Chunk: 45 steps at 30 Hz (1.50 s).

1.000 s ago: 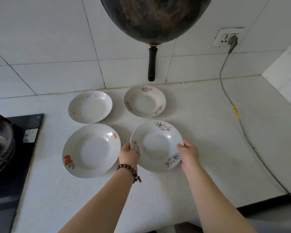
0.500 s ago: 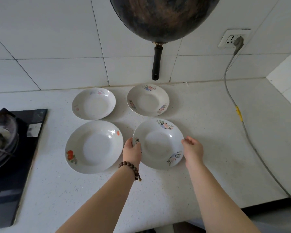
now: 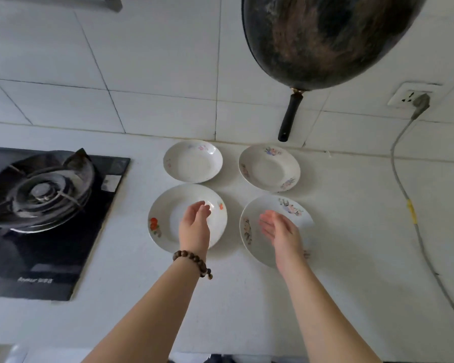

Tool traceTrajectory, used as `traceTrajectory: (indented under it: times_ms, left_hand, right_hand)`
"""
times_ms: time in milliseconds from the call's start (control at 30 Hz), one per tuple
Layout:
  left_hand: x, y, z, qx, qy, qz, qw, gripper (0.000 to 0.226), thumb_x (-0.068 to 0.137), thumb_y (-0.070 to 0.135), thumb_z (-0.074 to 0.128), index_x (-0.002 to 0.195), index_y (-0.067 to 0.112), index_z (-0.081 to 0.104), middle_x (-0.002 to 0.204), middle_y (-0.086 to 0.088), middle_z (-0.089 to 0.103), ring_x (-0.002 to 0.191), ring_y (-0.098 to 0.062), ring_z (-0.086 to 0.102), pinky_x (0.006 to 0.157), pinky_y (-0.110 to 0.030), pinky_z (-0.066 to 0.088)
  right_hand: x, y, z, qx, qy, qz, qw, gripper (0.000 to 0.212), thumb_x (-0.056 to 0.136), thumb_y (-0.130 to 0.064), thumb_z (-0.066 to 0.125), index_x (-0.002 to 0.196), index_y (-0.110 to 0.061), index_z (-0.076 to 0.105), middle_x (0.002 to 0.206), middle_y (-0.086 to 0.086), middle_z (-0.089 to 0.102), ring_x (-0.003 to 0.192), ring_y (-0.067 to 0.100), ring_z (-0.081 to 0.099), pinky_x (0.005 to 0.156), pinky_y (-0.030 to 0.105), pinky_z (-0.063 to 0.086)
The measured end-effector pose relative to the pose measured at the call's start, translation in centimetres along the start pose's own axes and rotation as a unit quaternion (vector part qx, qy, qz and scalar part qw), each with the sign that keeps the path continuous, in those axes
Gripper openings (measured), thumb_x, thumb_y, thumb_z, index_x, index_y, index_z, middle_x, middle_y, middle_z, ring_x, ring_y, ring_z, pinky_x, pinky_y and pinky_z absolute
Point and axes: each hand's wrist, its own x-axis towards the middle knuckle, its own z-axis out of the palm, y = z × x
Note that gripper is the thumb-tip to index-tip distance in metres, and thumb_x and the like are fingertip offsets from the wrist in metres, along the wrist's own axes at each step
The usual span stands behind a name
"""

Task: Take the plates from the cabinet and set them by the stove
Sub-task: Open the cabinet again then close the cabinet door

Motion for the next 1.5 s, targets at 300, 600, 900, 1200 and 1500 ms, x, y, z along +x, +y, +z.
traceTrajectory:
  times_ms: [300, 600, 900, 1200, 1500]
  left_hand:
    - [-1.0, 2.0, -14.3, -0.083, 0.186, 0.029, 0.979, 0.02, 0.101, 0.021, 0.044, 0.102, 0.018, 0.063, 0.098, -0.004, 0.069, 0.092, -0.017, 0.066, 0.083, -0.032, 0.053]
    - [-8.1, 1.0, -30.7, -0.155, 0.405, 0.038, 0.9, 0.022, 0.102, 0.02, 0.041, 0.106, 0.014, 0.062, 0.102, -0.01, 0.069, 0.096, -0.023, 0.066, 0.086, -0.036, 0.053]
    - [-16.2, -1.9, -43.0, -0.218, 0.545, 0.046, 0.808, 0.024, 0.102, 0.017, 0.041, 0.095, 0.015, 0.063, 0.093, -0.008, 0.07, 0.089, -0.022, 0.066, 0.081, -0.038, 0.053]
    - [-23.8, -4.7, -55.1, -0.261, 0.621, 0.065, 0.736, 0.024, 0.101, 0.017, 0.041, 0.095, 0.012, 0.064, 0.09, -0.007, 0.07, 0.087, -0.023, 0.066, 0.074, -0.034, 0.052]
    - [-28.4, -5.2, -65.2, -0.261, 0.663, 0.081, 0.697, 0.024, 0.102, 0.018, 0.041, 0.096, 0.012, 0.063, 0.092, -0.009, 0.069, 0.084, -0.021, 0.066, 0.072, -0.033, 0.052]
  right_hand:
    - [-3.6, 1.4, 13.8, -0.05, -0.202, 0.019, 0.978, 0.025, 0.101, -0.016, 0.045, 0.092, -0.013, 0.068, 0.092, 0.007, 0.071, 0.085, 0.02, 0.069, 0.072, 0.027, 0.053]
    - [-14.3, 6.3, 28.0, -0.168, -0.445, 0.012, 0.879, 0.026, 0.102, -0.023, 0.042, 0.098, -0.017, 0.067, 0.1, 0.006, 0.071, 0.093, 0.018, 0.07, 0.073, 0.029, 0.053]
    - [-26.7, 12.2, 36.4, -0.225, -0.586, 0.023, 0.778, 0.027, 0.103, -0.02, 0.041, 0.105, -0.008, 0.065, 0.097, 0.007, 0.068, 0.09, 0.019, 0.067, 0.076, 0.03, 0.055]
    - [-39.7, 18.1, 43.2, -0.253, -0.668, 0.021, 0.699, 0.024, 0.102, -0.016, 0.041, 0.096, -0.013, 0.065, 0.094, 0.008, 0.068, 0.083, 0.019, 0.065, 0.07, 0.028, 0.054]
    - [-49.1, 22.5, 49.1, -0.265, -0.703, 0.019, 0.66, 0.024, 0.1, -0.017, 0.043, 0.094, -0.016, 0.066, 0.095, 0.006, 0.069, 0.085, 0.019, 0.067, 0.071, 0.031, 0.054]
